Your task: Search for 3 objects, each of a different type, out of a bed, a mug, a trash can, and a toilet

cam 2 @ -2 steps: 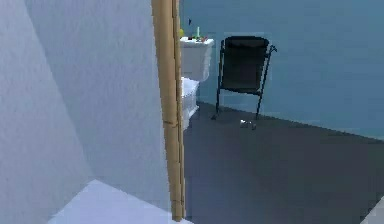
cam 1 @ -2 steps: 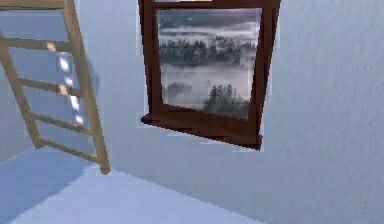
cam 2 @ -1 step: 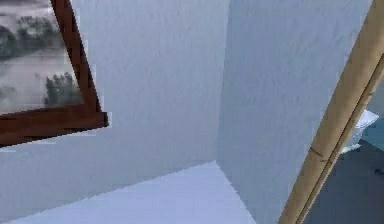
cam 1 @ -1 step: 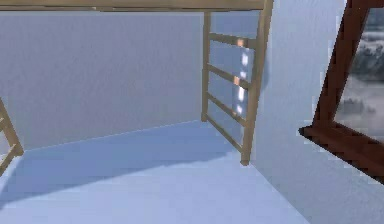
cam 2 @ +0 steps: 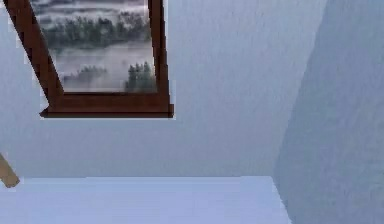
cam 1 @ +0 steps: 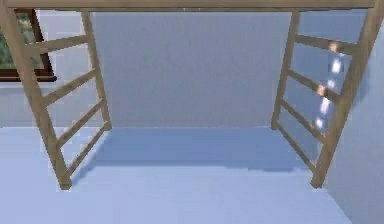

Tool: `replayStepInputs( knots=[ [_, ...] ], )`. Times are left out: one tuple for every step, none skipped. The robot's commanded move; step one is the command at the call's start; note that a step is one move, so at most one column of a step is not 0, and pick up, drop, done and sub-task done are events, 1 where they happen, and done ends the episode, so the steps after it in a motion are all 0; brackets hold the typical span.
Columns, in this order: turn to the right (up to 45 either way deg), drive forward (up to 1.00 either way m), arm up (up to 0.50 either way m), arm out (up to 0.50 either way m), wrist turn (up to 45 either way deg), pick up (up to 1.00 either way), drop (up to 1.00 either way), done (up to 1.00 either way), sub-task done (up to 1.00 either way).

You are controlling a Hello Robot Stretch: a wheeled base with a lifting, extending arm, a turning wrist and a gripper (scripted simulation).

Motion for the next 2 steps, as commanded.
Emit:
replayStepInputs(
  knots=[
    [0.0,0.8,0.0,0.0,0.0,0.0,0.0,0.0,0.0],
    [0.0,0.0,0.0,0.0,0.0,0.0,0.0,1.0,0.0]
  ],
)
